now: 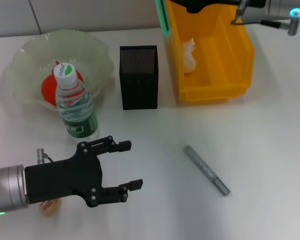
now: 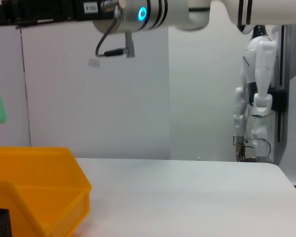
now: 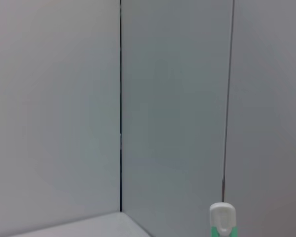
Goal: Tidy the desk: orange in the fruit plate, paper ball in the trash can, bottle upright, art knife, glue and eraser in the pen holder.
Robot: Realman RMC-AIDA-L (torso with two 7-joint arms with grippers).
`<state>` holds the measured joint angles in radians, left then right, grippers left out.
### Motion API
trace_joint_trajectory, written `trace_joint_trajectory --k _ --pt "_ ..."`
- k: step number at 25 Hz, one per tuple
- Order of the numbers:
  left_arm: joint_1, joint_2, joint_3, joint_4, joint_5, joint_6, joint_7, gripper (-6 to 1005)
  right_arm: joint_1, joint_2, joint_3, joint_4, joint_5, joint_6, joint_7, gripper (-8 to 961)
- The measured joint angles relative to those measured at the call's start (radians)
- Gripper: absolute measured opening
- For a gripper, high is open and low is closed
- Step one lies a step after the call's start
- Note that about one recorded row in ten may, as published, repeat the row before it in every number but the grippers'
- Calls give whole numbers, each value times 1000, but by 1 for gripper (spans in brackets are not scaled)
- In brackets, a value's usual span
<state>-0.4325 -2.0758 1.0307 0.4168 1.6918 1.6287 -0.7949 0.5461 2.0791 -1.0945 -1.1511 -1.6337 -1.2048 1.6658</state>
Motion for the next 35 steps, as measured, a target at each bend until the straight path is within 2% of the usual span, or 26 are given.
trace_joint_trajectory --k 2,5,10,13,23,35 --pt "0 0 0 0 0 0 0 785 4 -1 2 67 54 8 -79 160" --pt "5 -1 0 -1 -1 -4 2 785 10 0 0 220 216 13 -322 161" --pt "5 -1 5 -1 -3 3 2 785 32 0 1 325 302 13 -427 161" --pt "4 -1 7 -1 -3 3 3 785 75 0 14 456 371 22 -529 161" --pt "0 -1 8 -1 -3 3 5 784 188 3 16 688 443 90 -618 164" --pt "-3 1 8 0 -3 -2 8 784 248 7 2 789 450 155 -635 168"
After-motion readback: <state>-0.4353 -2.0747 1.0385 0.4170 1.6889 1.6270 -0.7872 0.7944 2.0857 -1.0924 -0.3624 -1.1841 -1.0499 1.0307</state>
